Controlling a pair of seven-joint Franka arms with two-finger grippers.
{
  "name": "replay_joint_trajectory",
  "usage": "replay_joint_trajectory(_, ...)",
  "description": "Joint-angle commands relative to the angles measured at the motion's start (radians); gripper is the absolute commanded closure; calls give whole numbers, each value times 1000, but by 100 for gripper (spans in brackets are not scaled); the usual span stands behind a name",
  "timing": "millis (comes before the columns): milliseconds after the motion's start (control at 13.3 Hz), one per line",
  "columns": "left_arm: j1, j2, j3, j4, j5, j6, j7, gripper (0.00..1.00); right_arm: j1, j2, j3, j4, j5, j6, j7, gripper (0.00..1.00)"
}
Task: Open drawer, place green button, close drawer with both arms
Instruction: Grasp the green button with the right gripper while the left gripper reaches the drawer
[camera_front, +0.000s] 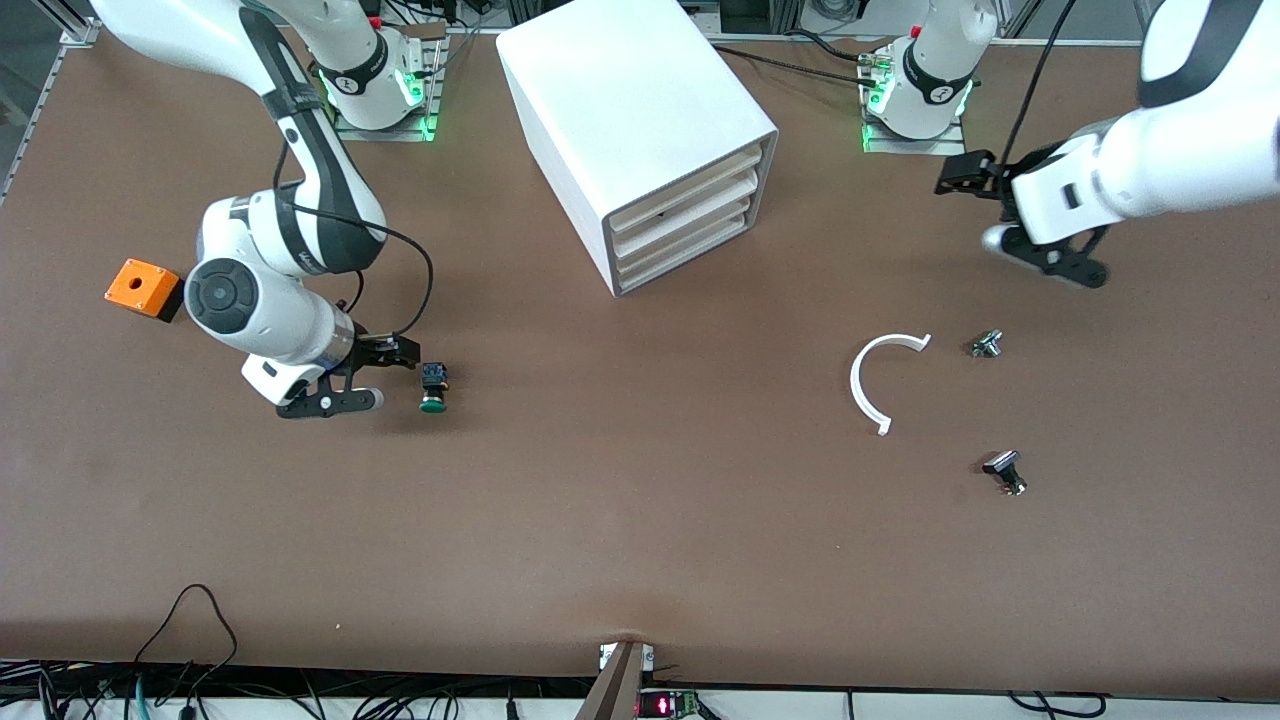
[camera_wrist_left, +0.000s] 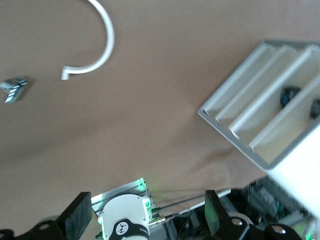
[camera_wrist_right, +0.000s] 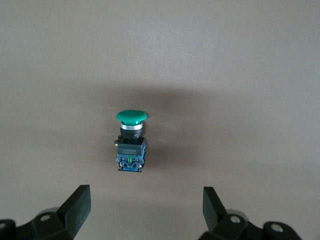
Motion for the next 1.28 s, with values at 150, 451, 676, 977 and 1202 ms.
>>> replay_joint_trajectory(150, 11, 240, -7, 33, -274, -12, 258, 1, 38, 64, -2, -42, 1, 154, 1, 1)
replay_joint_trajectory(451, -20, 376, -36, 12, -420, 121, 427, 1, 58, 99, -2, -84, 1, 251, 11, 1)
replay_joint_trajectory(676, -21, 405, -42, -119, -576, 242, 579, 1, 59, 114, -2, -107, 1, 294, 11, 1)
replay_joint_trajectory(977, -21, 426, -45, -264, -726, 298, 756, 20, 58, 125, -2, -107, 1, 294, 11, 1)
replay_joint_trajectory(1202, -27, 438, -79, -365, -814, 388, 884, 27, 58, 134, -2, -107, 3, 311, 11, 7)
